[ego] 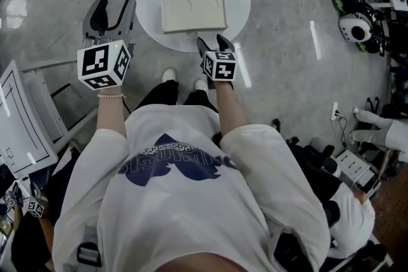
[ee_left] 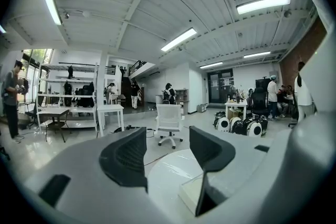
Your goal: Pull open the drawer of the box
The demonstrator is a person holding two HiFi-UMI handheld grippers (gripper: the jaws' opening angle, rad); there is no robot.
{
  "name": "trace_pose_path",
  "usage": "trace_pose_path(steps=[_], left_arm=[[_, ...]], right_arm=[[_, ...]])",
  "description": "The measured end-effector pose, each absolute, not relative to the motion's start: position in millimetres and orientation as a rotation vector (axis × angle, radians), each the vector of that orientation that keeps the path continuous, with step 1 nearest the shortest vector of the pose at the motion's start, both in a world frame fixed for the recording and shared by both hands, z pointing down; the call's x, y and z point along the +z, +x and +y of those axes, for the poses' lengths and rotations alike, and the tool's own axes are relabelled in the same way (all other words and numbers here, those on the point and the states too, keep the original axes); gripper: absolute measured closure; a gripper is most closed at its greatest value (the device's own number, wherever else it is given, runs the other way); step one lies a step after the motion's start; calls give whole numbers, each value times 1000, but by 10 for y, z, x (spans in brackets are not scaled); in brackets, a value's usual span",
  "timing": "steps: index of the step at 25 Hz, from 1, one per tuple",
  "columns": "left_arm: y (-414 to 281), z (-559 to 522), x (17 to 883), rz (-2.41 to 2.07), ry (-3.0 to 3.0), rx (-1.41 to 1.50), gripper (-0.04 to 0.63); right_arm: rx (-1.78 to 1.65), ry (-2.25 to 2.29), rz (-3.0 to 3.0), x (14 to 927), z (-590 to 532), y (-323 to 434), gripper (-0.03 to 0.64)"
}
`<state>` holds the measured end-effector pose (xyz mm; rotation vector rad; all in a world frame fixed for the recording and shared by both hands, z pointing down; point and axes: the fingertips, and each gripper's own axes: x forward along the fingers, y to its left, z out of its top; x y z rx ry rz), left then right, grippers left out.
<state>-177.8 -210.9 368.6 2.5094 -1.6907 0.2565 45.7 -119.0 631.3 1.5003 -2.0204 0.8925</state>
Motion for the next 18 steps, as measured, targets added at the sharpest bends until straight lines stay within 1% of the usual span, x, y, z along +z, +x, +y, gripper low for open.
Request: trace_pose_path(steps=[12,18], left_arm=[[-1954,-2482,3756,-1689,2520,300,356],[-2040,-2608,3778,-1703,2504,298,356]], right_arm=[[1048,1325,-1812,7014,-1335,178,354],[1067,1281,-1761,7092,-1427,111,426]])
